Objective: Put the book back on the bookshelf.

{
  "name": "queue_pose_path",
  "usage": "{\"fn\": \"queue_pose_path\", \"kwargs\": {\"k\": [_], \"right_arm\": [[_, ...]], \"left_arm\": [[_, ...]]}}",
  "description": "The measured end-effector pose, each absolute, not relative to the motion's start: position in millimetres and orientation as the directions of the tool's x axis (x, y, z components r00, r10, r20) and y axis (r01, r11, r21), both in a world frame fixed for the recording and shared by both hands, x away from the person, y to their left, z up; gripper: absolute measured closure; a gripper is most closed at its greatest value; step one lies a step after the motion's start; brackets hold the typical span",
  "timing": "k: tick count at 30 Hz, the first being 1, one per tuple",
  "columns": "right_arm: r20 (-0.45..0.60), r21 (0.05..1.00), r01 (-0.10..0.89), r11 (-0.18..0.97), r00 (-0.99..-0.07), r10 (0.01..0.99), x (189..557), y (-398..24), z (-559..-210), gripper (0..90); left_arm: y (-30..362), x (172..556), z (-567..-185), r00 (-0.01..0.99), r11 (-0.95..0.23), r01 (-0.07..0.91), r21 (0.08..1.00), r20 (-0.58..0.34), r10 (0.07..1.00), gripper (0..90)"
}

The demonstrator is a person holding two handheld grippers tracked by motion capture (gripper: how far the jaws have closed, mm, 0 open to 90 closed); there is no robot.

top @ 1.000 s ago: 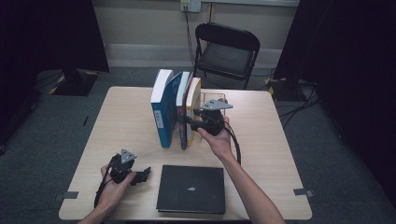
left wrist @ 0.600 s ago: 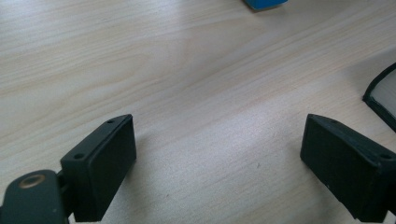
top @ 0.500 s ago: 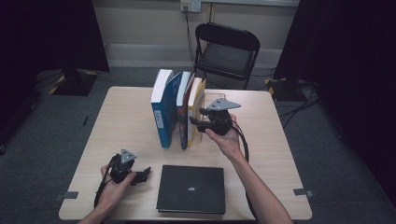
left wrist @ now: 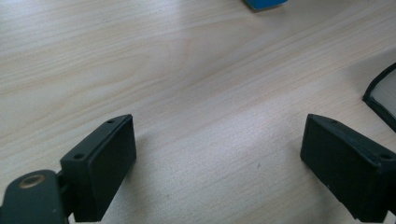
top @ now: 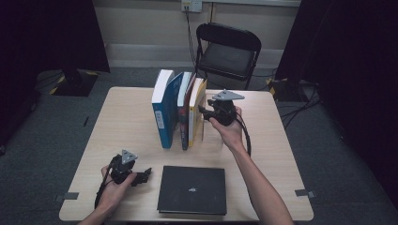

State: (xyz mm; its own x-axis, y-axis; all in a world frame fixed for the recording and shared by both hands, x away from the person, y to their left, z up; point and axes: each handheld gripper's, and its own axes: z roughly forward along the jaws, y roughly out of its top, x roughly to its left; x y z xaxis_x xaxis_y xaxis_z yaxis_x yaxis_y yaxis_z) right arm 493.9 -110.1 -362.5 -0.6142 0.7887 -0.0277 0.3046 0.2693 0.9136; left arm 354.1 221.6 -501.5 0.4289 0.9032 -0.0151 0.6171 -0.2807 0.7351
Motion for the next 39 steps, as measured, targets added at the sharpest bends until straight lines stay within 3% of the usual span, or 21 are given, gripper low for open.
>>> {"fn": "queue_pose_path", "kwargs": {"k": [14, 39], "right_arm": [[0.05, 0.924, 0.331, 0.194, -0.605, 0.794, 515.2, -97.3, -359.3, 44.1], [0.026, 0.917, 0.338, 0.214, -0.586, 0.81, 510.2, -105.2, -362.5, 31.7]], "left_arm": [[222.1, 354.2, -501.6, 0.434, -0.284, 0.615, 0.736, -0.016, 0.901, 10.0], [222.2, 354.3, -501.5, 0.437, -0.285, 0.615, 0.735, -0.017, 0.899, 9.8]]}}
